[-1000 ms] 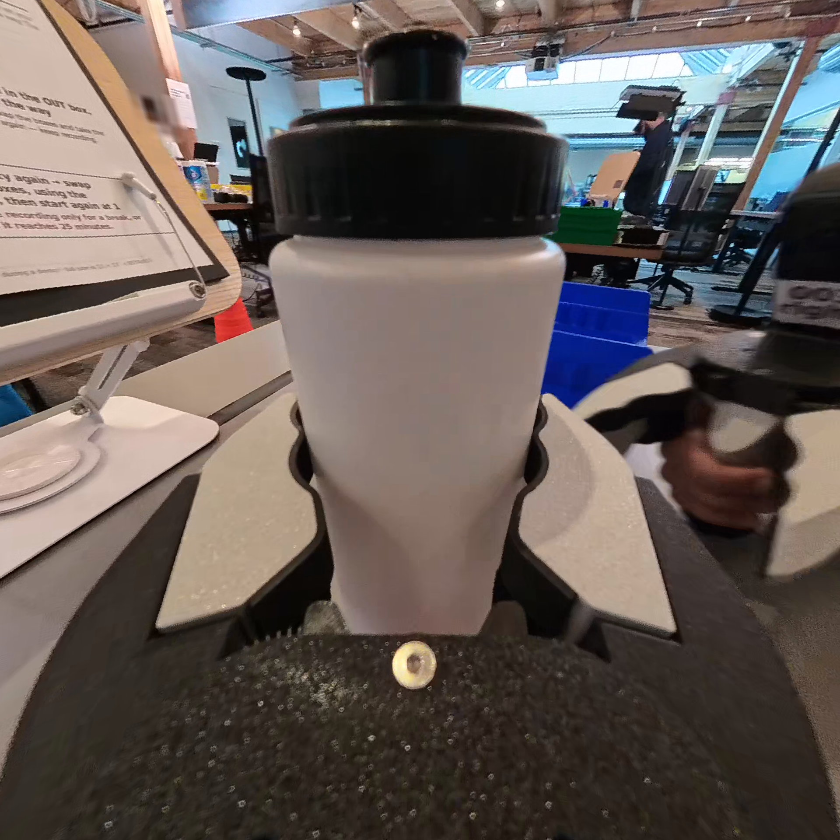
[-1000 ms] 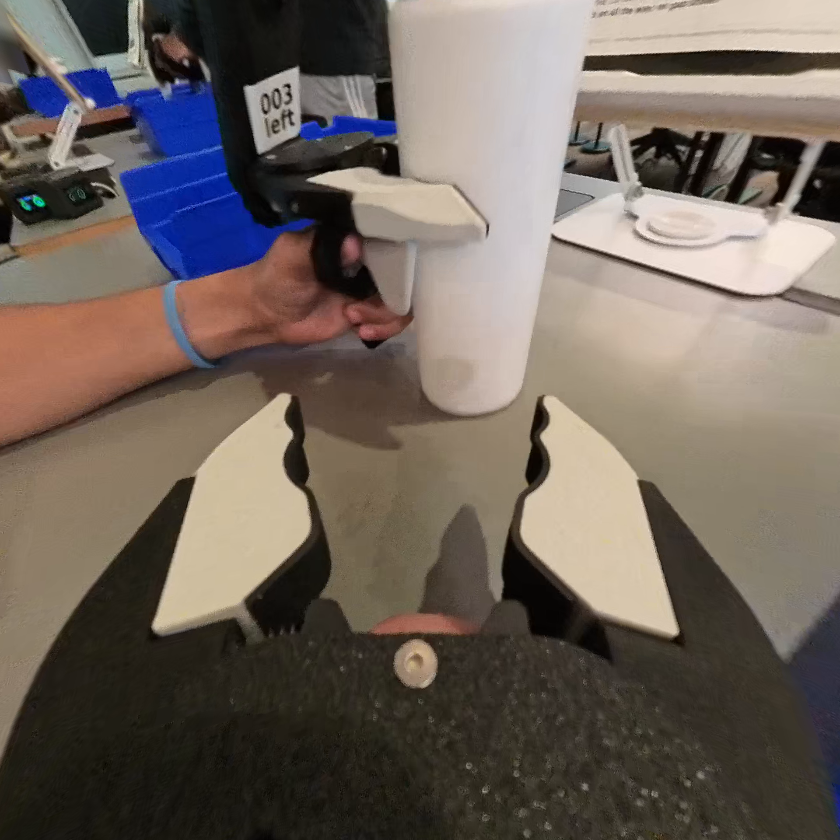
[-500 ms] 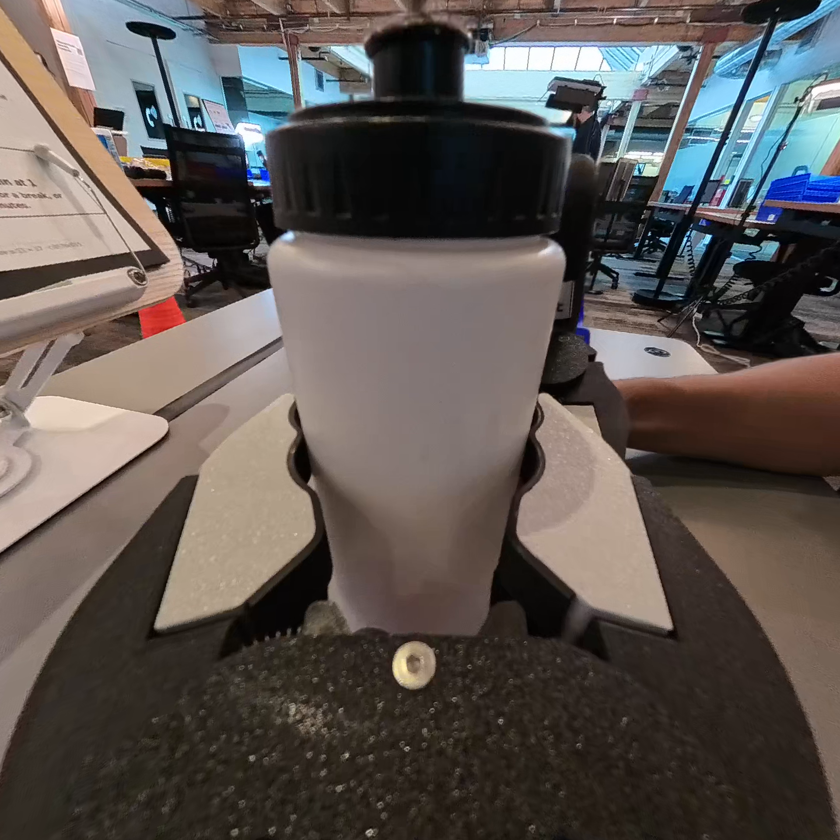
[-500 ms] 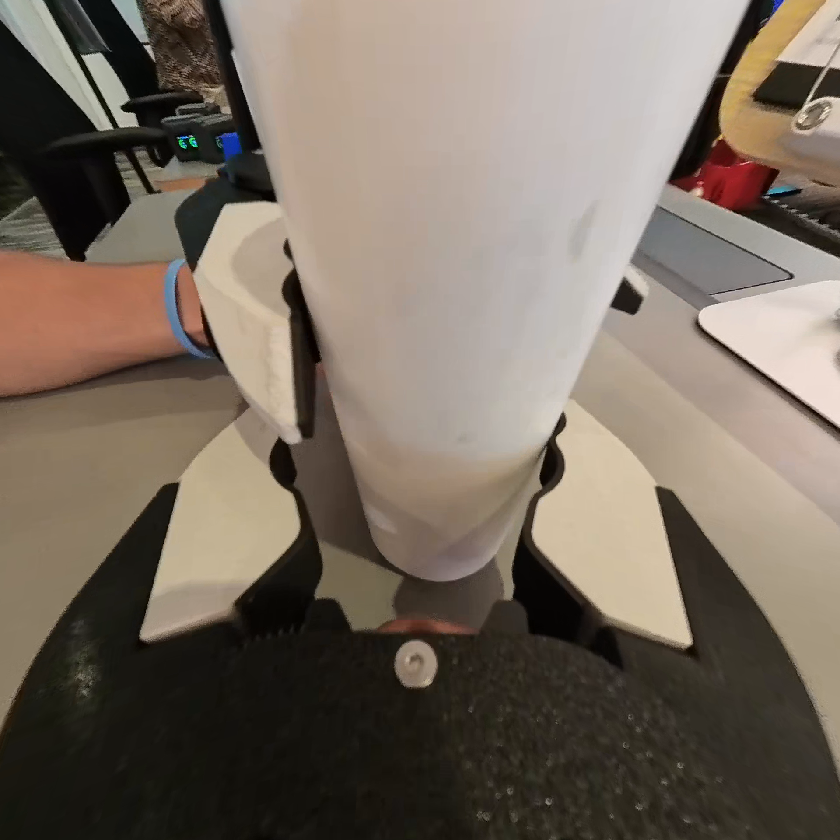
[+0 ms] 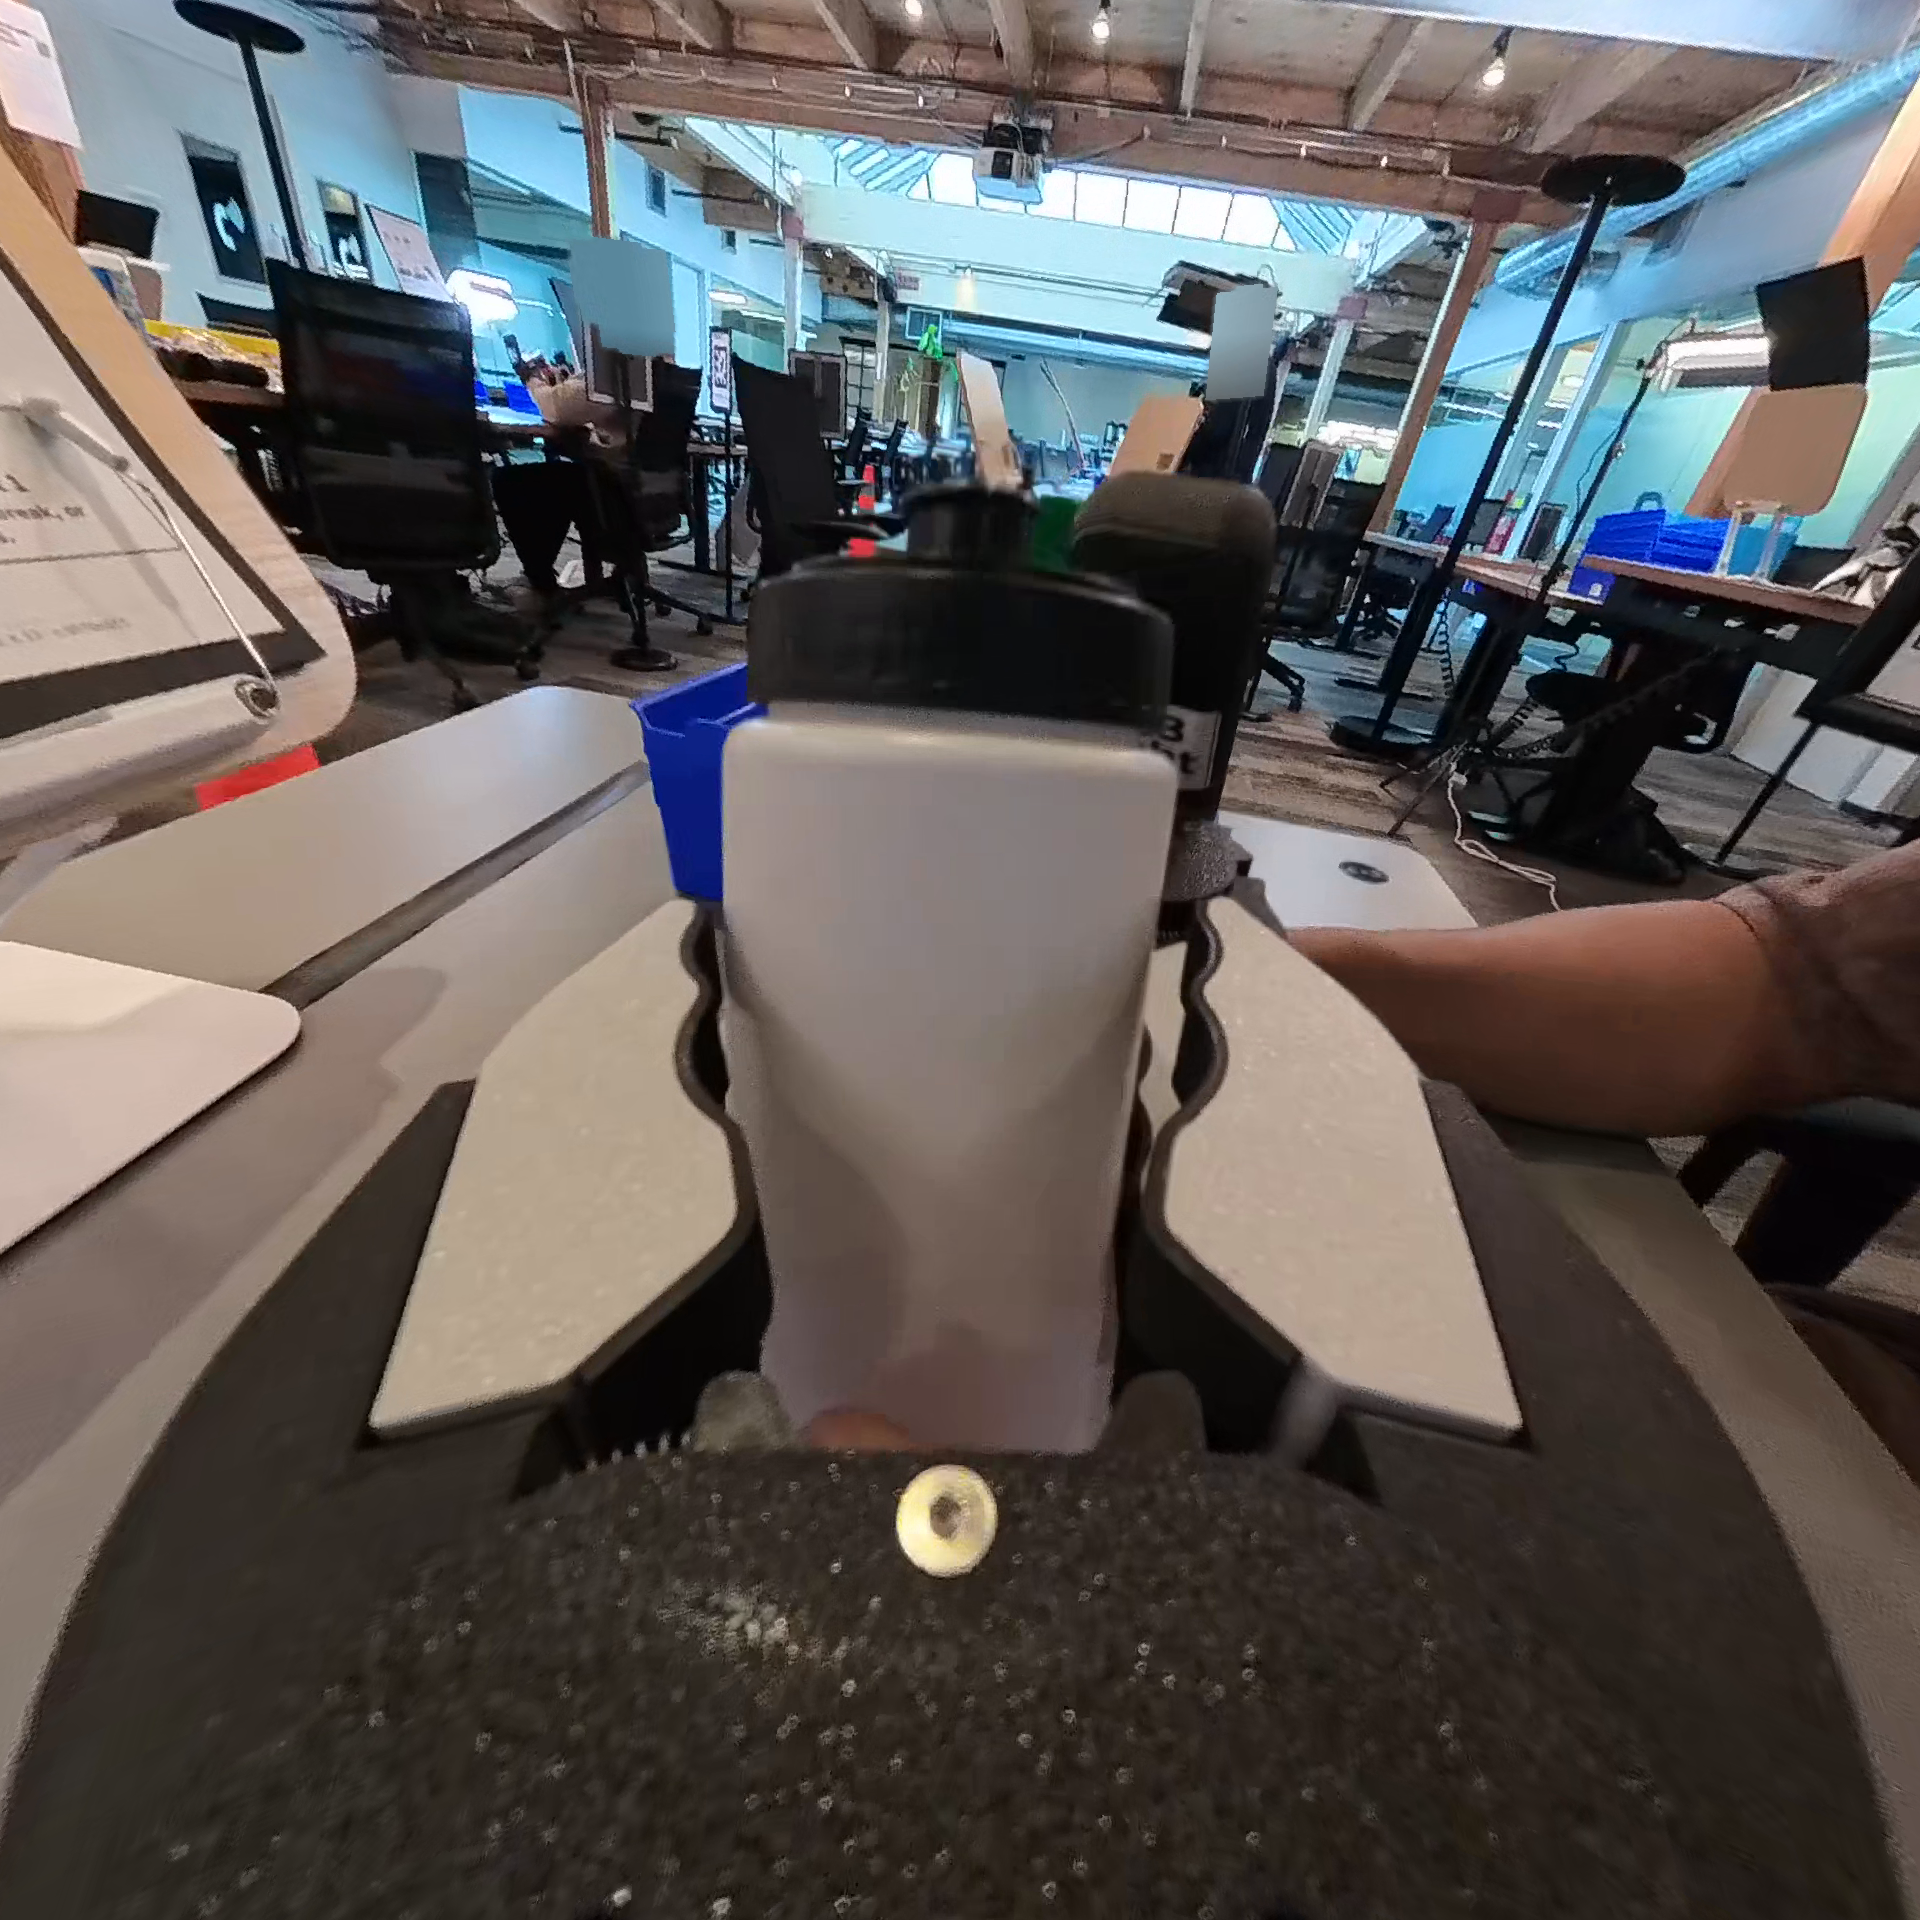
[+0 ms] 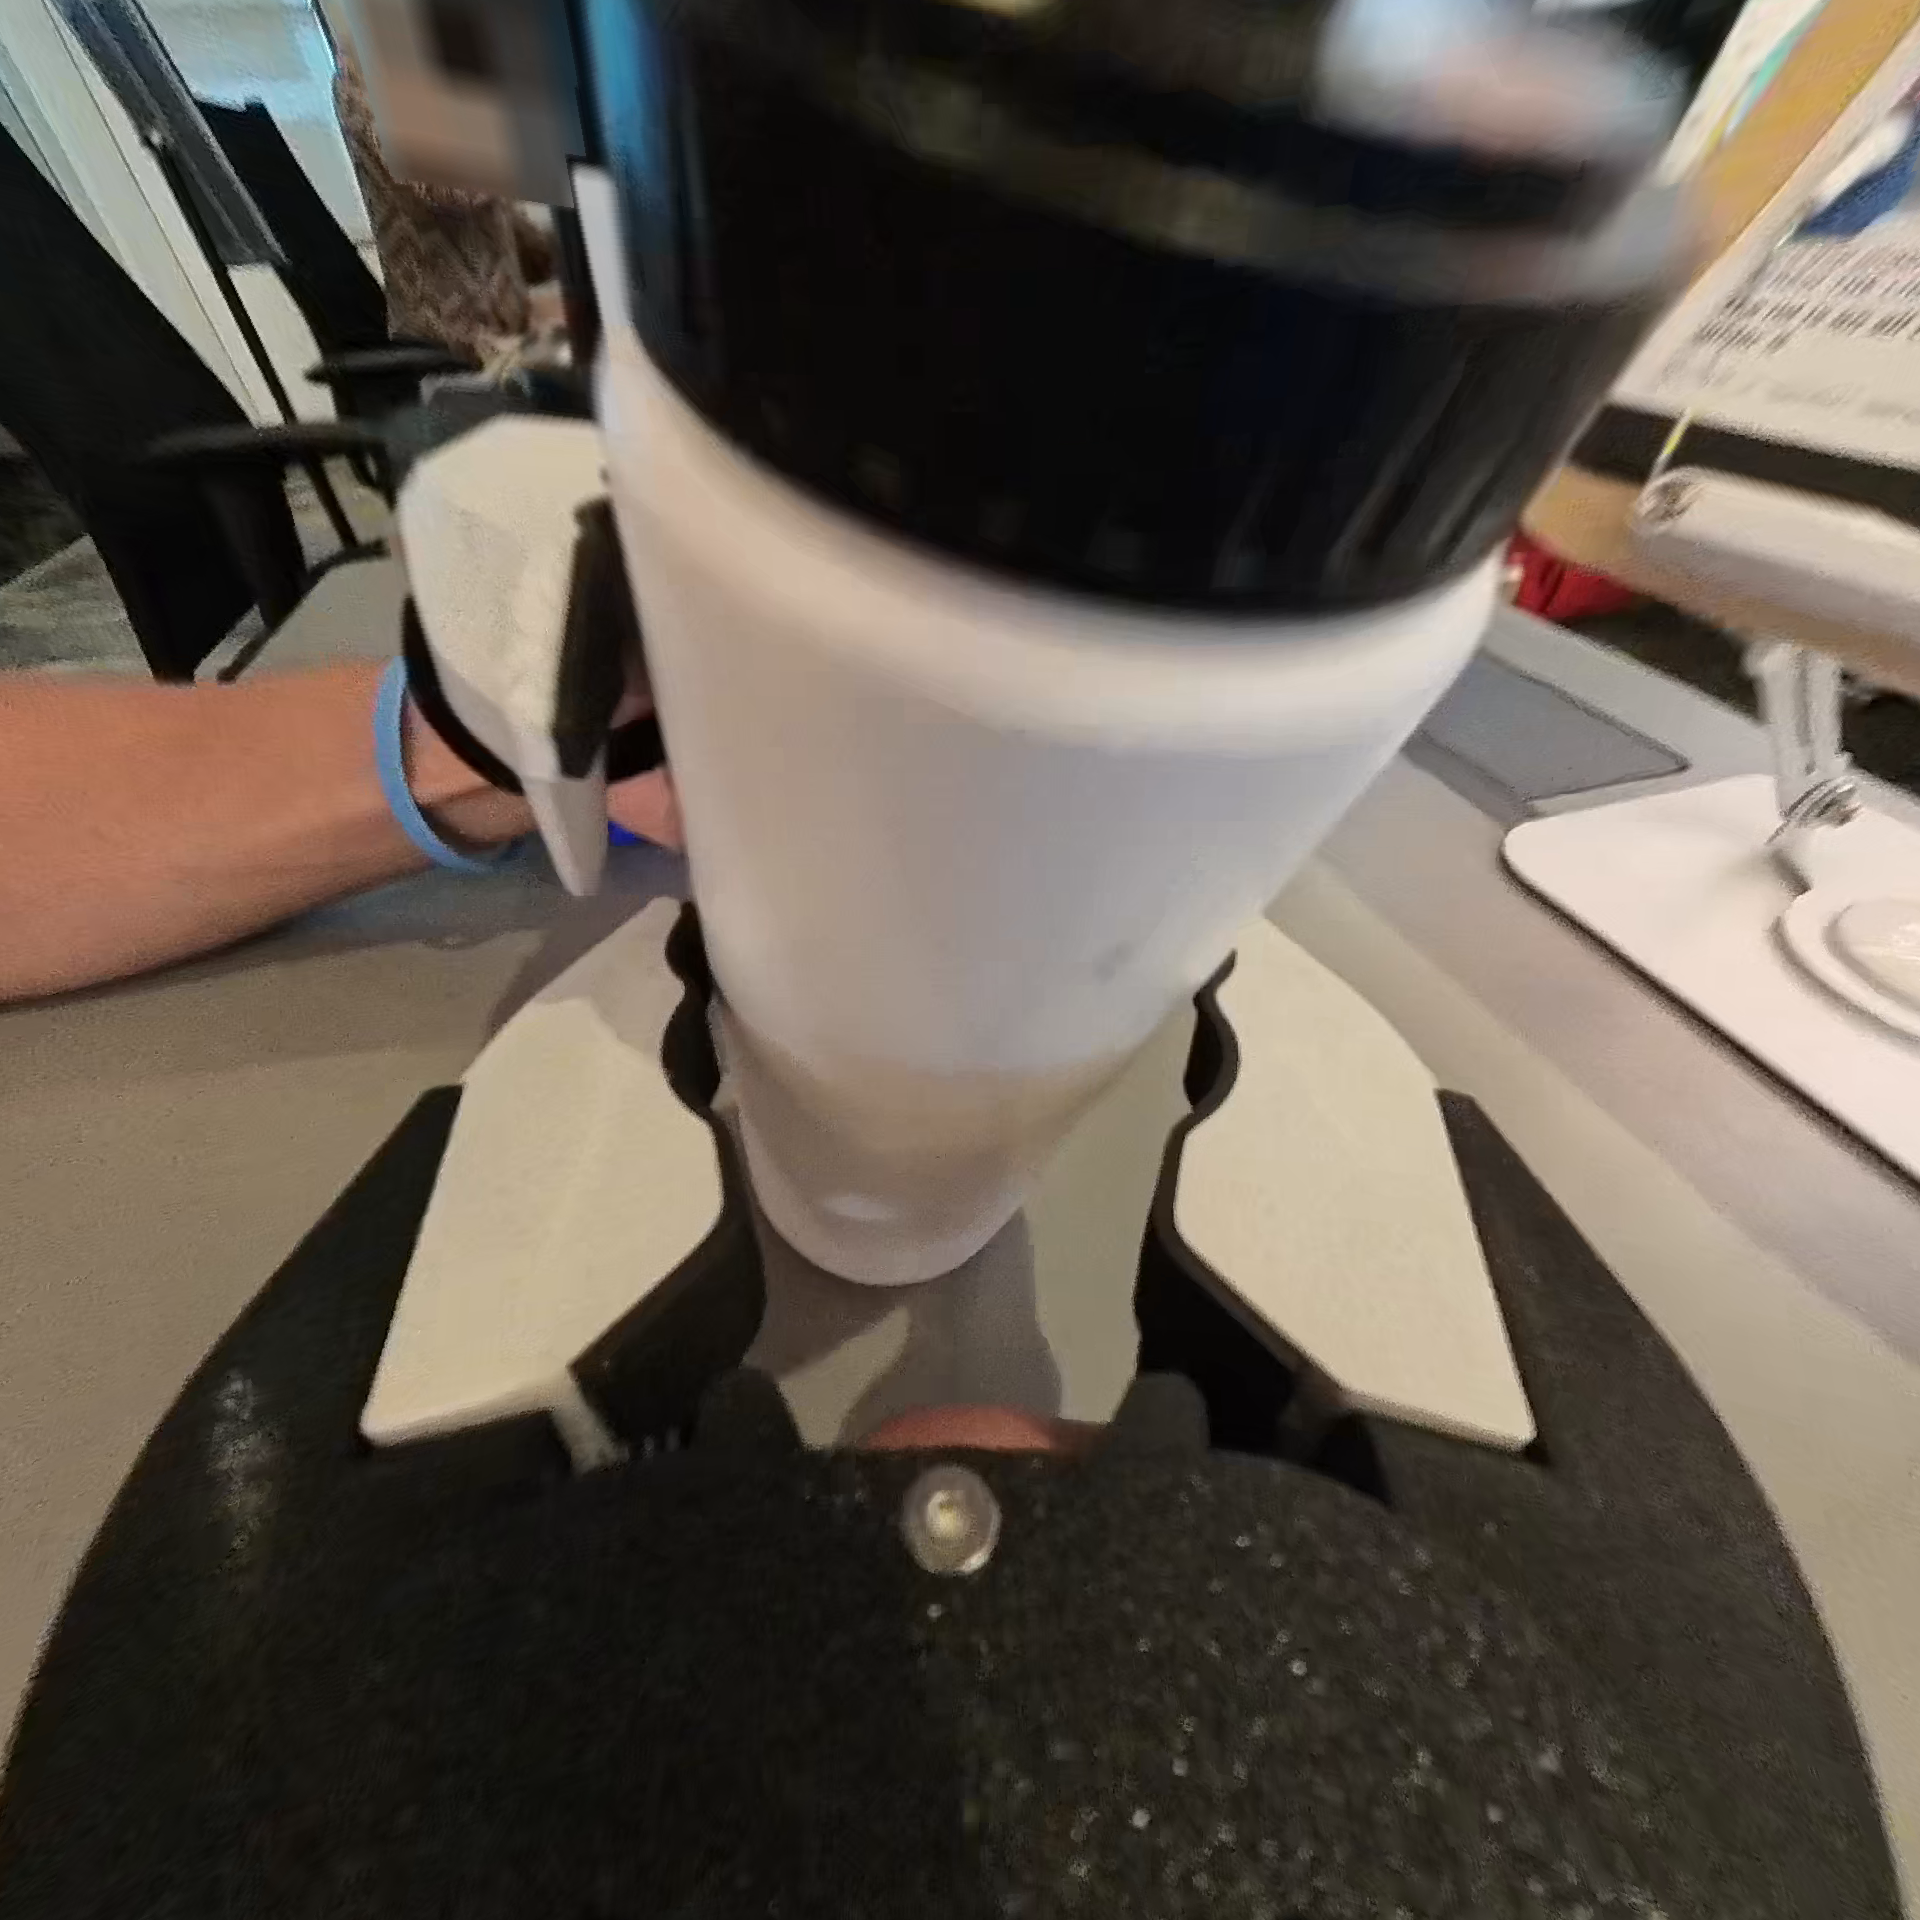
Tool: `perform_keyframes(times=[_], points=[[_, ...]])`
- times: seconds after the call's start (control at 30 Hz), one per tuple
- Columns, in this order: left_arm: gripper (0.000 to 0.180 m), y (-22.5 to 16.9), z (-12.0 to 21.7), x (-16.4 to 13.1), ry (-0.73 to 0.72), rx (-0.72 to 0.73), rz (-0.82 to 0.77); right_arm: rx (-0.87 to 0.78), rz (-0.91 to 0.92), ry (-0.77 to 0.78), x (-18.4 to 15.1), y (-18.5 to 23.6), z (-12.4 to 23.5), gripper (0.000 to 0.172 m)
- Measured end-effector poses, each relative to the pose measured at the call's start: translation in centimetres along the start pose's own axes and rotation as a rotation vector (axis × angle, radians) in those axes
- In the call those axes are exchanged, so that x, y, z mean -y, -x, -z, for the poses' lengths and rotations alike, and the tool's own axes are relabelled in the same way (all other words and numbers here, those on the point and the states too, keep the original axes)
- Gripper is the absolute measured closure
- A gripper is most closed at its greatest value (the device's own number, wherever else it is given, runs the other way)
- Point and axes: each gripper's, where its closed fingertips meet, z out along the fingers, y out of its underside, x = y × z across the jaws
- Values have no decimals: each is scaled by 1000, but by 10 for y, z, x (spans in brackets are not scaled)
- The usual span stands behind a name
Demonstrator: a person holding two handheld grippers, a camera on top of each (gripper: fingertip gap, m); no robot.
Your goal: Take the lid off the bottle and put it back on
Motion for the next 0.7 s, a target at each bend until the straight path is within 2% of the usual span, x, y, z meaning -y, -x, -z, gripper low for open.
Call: perform_keyframes(times=[0.2, 0.27, 0.37, 0.47, 0.57, 0.63, 0.7], points=[[92, -2, -2, 16, 15, 63, -67, -58, 4, -25, 26, -9, 11, 85], [88, -2, -3, 18, 35, 89, -88, -122, 64, 37, 24, -14, 8, 86], [91, 2, -1, 18, 53, 115, -106, -154, 144, 134, 22, -13, 6, 86], [89, 8, 2, 12, 84, 128, -85, -166, 170, 240, 20, -12, 6, 86], [96, 9, 4, 11, 122, 123, -97, -177, 182, 302, 19, -14, 6, 86], [96, 9, 5, 10, 151, 122, -92, -161, 204, 270, 20, -14, 5, 85], [97, 11, 6, 10, 142, 121, -76, -108, 166, 168, 23, -12, 4, 85]])
